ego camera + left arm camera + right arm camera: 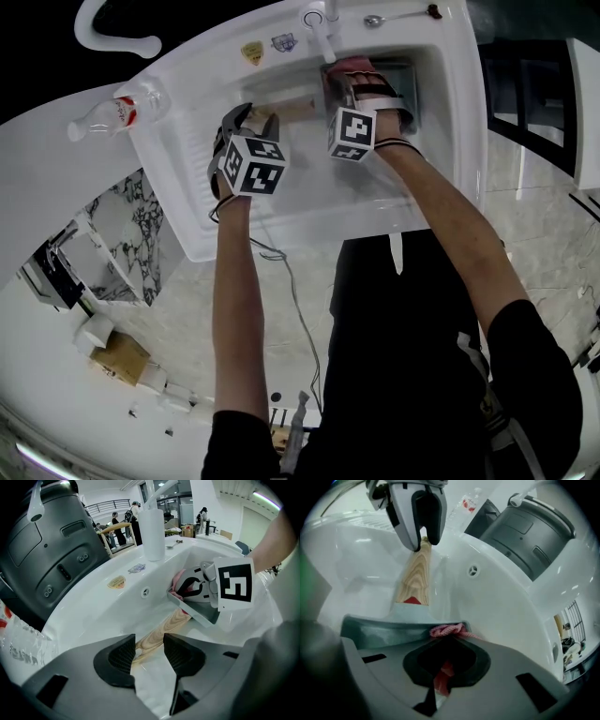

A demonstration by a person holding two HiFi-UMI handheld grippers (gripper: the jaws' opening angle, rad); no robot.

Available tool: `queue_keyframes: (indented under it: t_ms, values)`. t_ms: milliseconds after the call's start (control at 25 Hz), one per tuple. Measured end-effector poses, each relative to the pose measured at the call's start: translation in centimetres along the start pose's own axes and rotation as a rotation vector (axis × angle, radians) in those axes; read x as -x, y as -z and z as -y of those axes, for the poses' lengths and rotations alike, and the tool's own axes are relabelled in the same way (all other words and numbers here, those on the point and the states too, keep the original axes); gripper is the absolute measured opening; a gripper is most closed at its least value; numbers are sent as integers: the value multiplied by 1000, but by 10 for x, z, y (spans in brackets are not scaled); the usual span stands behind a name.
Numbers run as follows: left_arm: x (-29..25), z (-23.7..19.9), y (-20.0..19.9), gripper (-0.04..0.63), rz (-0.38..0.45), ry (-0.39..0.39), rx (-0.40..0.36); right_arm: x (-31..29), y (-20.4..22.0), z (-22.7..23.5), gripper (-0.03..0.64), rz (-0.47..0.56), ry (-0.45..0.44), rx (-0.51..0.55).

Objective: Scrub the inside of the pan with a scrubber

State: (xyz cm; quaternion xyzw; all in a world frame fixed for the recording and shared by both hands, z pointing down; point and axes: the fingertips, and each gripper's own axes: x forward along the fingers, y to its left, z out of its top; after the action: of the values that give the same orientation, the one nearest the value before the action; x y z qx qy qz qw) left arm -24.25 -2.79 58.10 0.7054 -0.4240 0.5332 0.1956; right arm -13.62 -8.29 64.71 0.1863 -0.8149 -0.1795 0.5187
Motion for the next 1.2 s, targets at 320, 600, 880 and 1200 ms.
queue_keyframes:
  t_ms: [320, 600, 880, 1200]
  values:
    - [0, 1, 0, 198, -7, 5, -8, 9, 47, 14, 16, -189, 34, 166]
    - [0, 1, 0, 198, -10, 10, 1, 18, 92, 18, 17, -368, 5, 243]
    - [0, 1, 0, 198, -6, 8, 4, 30, 124, 11, 17, -523, -118, 294]
    - [0, 2, 0, 198, -6, 10, 9, 53, 138, -25, 17, -599, -338, 311]
